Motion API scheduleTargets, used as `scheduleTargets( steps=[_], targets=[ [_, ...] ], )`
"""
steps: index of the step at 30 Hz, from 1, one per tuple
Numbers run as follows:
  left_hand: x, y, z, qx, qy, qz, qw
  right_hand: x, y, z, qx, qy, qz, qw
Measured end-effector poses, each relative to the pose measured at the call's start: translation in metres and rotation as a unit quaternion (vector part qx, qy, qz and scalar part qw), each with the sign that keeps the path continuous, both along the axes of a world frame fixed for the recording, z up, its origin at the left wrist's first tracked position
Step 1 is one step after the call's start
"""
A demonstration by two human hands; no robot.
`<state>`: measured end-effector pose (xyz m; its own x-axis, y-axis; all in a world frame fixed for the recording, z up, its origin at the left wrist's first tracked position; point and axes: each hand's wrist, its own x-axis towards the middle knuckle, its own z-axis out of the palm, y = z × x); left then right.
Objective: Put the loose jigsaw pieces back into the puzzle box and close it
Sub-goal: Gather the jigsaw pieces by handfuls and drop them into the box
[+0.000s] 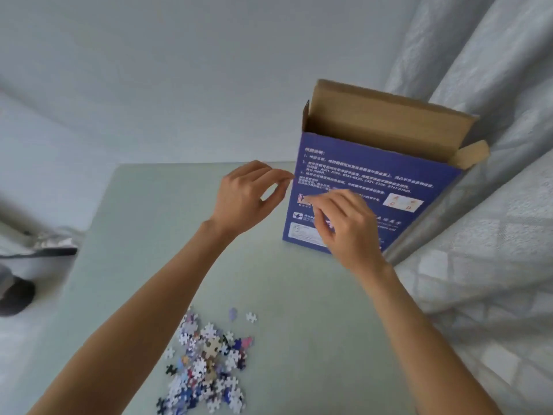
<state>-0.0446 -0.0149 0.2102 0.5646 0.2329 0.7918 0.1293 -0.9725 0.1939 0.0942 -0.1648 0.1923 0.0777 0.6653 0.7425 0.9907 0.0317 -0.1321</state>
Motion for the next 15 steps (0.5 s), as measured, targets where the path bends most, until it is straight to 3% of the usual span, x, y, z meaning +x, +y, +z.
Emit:
scheduleTargets(
  steps=[4, 8, 12, 15],
  targets=[
    [-0.098, -0.025, -0.071, -0.201, 0.061, 0.121, 0.97, -0.07, -0.007, -0.08, -0.148, 0.082, 0.072, 0.983],
    [-0.181, -0.041, -0.141, -0.408, 0.181, 0.233, 0.864, -0.118, -0.012, -0.15, -0.358, 0.197, 0.071, 0.91],
    [-0.238, -0.049, -0.193, -0.477, 0.301, 0.289, 0.773, -0.147, -0.013, -0.201, -0.505, 0.253, -0.024, 0.825],
    [-0.254, -0.05, -0.218, -0.484, 0.354, 0.294, 0.744, -0.169, -0.015, -0.216, -0.54, 0.265, -0.1, 0.793]
  ],
)
